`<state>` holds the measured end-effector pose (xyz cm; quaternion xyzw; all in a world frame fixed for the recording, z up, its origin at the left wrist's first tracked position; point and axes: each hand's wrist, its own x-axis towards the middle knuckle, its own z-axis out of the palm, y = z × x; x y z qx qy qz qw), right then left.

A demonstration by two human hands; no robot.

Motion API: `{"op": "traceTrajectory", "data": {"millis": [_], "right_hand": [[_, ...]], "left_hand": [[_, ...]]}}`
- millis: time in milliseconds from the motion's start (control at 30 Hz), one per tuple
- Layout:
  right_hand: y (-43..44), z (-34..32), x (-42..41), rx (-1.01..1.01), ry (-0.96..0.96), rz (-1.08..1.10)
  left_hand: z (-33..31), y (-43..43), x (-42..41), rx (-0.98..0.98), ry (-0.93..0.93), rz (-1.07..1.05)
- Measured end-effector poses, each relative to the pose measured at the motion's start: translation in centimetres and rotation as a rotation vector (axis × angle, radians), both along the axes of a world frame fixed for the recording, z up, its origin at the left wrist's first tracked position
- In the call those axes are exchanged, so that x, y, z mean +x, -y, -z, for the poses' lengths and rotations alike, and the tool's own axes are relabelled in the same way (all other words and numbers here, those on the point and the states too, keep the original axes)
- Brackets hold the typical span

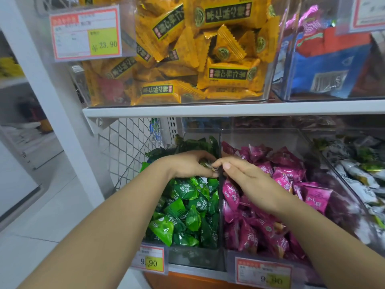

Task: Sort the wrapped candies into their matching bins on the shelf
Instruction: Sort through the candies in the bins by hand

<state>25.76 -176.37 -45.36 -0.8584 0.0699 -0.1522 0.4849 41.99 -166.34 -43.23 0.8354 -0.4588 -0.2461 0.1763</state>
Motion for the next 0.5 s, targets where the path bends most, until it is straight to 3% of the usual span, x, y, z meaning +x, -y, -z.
{"op": "traceTrajectory", "data": {"millis": [200, 500], "right_hand": [[-0.04, -0.27, -0.28, 0.031, -0.040, 0.003], [-0.14, -0.37, -0.50, 0.053, -0.050, 0.014]], "left_hand": [[-0.63, 0.44, -0.31, 0.103, -0.007, 0.013], [-0.27, 0.43, -0.16, 0.105, 0.014, 0.004]]}}
